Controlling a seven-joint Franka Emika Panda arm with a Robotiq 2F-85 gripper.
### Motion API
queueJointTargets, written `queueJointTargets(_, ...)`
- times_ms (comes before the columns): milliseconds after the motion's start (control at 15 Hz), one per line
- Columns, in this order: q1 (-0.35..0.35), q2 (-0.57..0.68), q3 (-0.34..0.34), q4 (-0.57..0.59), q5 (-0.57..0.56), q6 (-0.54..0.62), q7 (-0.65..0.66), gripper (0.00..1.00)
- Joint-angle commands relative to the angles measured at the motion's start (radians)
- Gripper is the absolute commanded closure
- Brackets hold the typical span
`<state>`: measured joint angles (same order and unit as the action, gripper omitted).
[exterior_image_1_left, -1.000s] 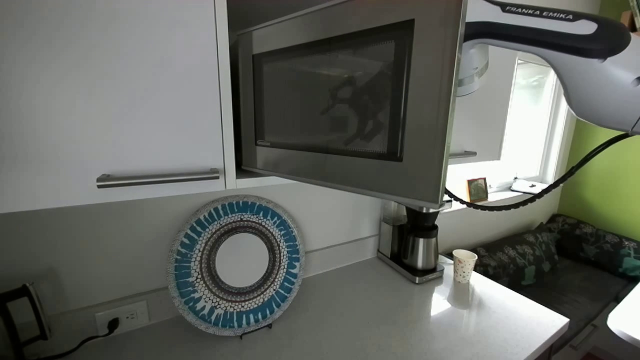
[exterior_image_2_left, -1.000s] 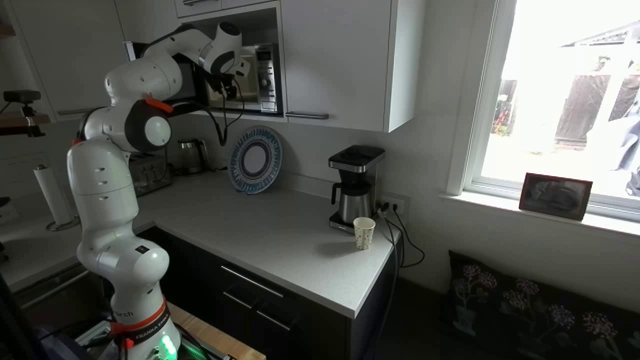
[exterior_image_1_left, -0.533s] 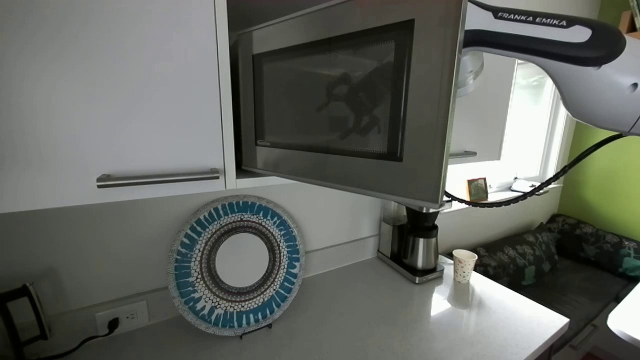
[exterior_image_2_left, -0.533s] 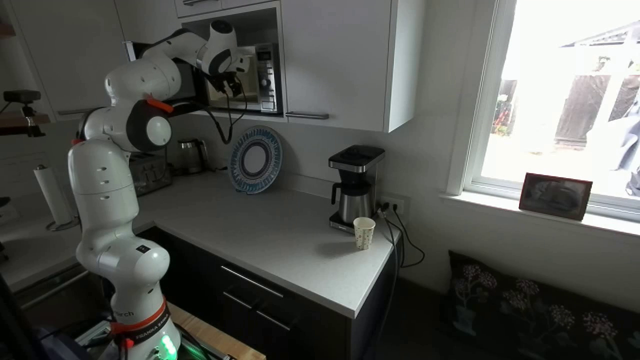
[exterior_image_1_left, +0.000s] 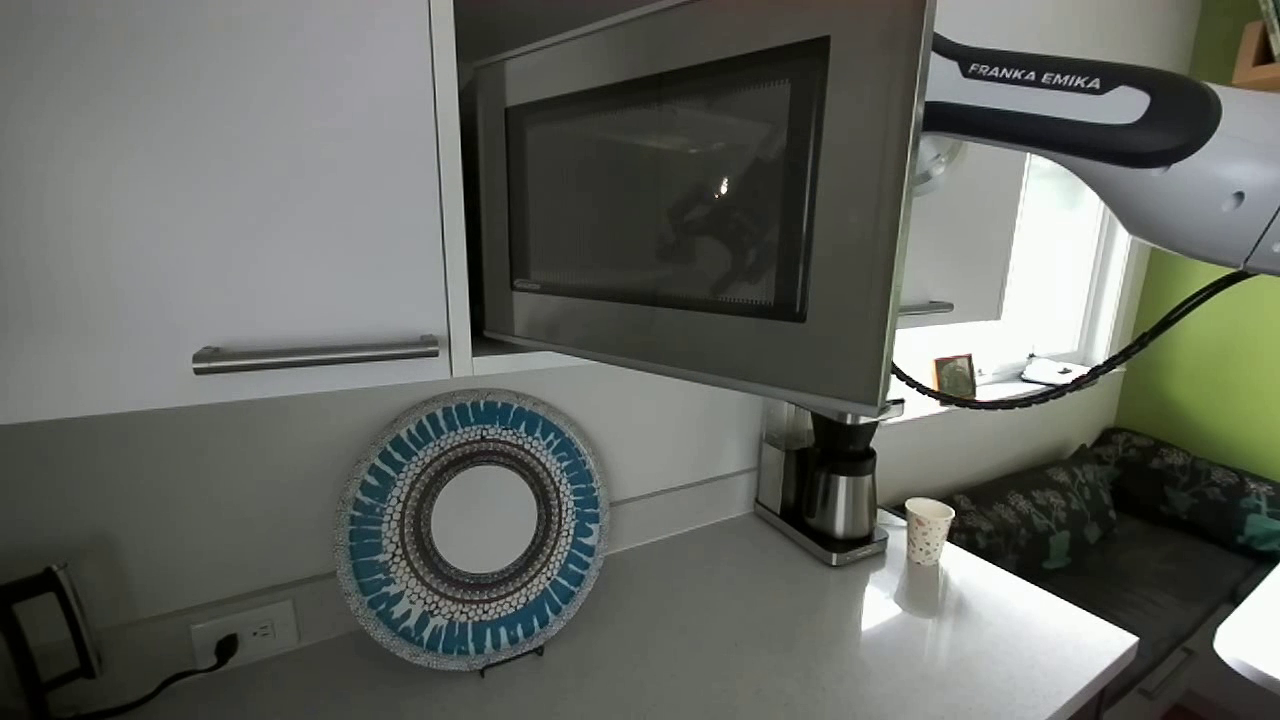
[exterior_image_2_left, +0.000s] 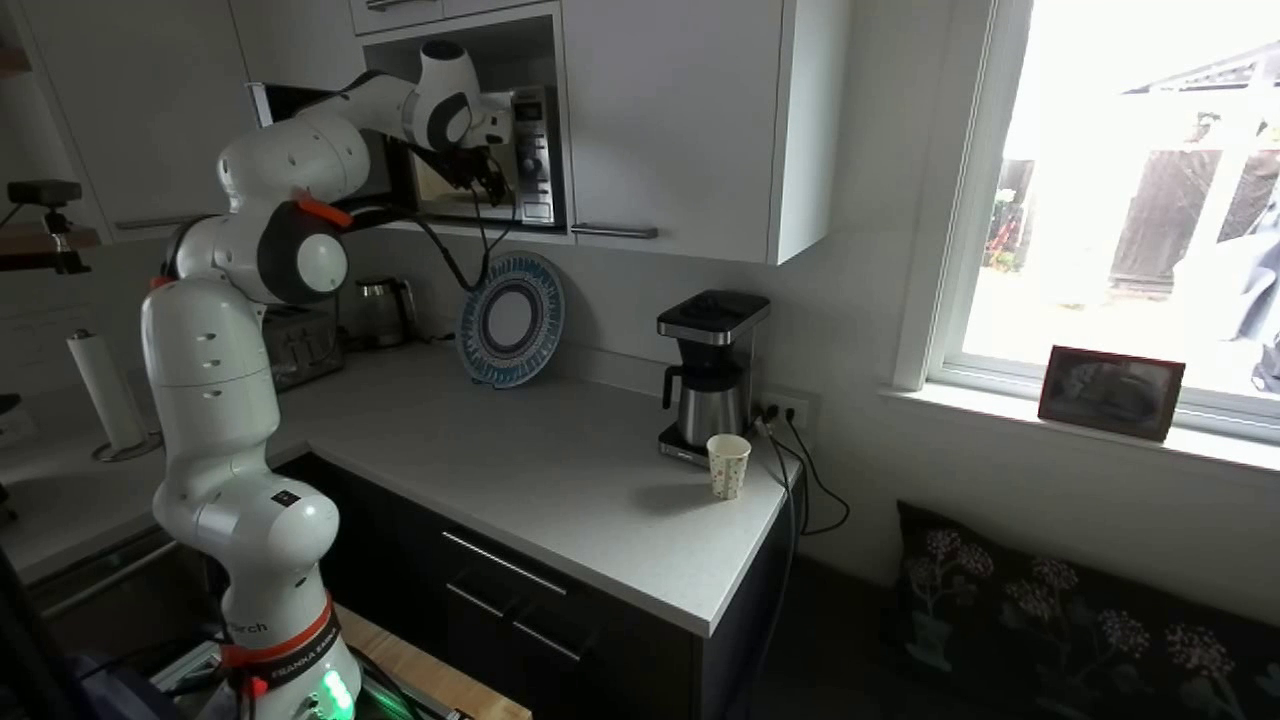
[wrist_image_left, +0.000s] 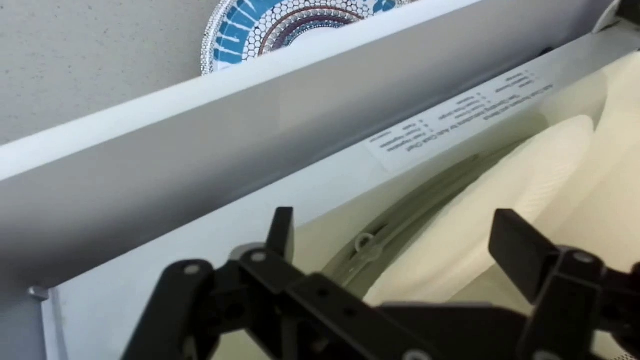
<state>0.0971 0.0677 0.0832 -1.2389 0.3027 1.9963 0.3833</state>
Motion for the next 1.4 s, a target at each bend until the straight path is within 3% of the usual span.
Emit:
queueJointTargets(0, 0.004, 0.036, 0.001, 0.064, -0.044, 0.014, -0.025, 0.00)
queueJointTargets(733, 0.014, 0.109, 0.004, 0.168, -0.048, 0.025, -0.044, 0.00)
queueJointTargets(800, 0.012, 0.069, 0.004, 0.123, -0.031, 0.024, -0.046, 0.00)
queueJointTargets(1067, 0.014, 0.074, 0.005, 0.126, -0.031, 0.024, -0.046, 0.00)
queueJointTargets(1333, 0.038, 0.087, 0.009, 0.104, -0.098, 0.095, -0.038, 0.00)
